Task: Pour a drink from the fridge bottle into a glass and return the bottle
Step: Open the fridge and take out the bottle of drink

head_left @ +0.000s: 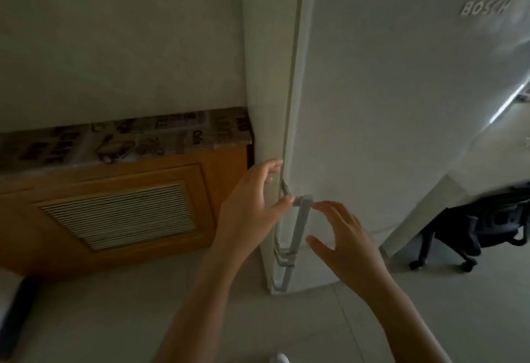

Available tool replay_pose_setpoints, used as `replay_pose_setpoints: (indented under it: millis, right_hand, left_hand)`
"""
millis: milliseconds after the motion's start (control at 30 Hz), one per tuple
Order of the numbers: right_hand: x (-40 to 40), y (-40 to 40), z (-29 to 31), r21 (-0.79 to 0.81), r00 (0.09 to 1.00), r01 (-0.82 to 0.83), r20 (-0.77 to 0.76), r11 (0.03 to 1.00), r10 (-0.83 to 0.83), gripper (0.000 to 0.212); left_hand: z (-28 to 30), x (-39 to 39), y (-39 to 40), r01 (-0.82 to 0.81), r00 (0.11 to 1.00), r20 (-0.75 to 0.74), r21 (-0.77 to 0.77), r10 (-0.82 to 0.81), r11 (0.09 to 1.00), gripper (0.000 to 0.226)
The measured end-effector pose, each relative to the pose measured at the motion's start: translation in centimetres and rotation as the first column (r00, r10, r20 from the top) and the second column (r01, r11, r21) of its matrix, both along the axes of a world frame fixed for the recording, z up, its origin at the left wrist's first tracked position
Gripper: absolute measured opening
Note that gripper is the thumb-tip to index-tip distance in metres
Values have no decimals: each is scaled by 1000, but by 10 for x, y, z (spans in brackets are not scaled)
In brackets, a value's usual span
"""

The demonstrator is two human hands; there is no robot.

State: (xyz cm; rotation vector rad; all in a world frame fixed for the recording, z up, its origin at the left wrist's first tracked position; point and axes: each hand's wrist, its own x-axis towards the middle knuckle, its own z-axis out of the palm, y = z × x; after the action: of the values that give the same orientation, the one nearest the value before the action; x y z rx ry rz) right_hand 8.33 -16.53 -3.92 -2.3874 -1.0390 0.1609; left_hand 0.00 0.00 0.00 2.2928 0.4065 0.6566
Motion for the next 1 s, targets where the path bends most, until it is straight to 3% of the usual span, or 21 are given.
replay_pose_setpoints:
  millis: [200, 400, 567, 1000]
  right_hand:
    - [28, 56, -25, -108, 997, 74, 36, 991, -71, 57]
    - [31, 85, -41, -171, 971, 240, 22, 956, -240, 56]
    - [24, 100, -42, -163, 933, 359, 30, 919, -359, 39]
    - [28, 111, -34, -206, 877, 467, -11, 860, -480, 46]
  left_hand:
    - [-2, 58, 36, 117, 991, 58, 23, -118, 993, 74]
    - [0, 97, 70, 220, 951, 215, 34, -222, 975, 59]
    - [10, 112, 86, 269, 918, 311, -33, -246, 963, 47]
    - [17, 119, 89, 248, 923, 308, -13, -232, 969, 29]
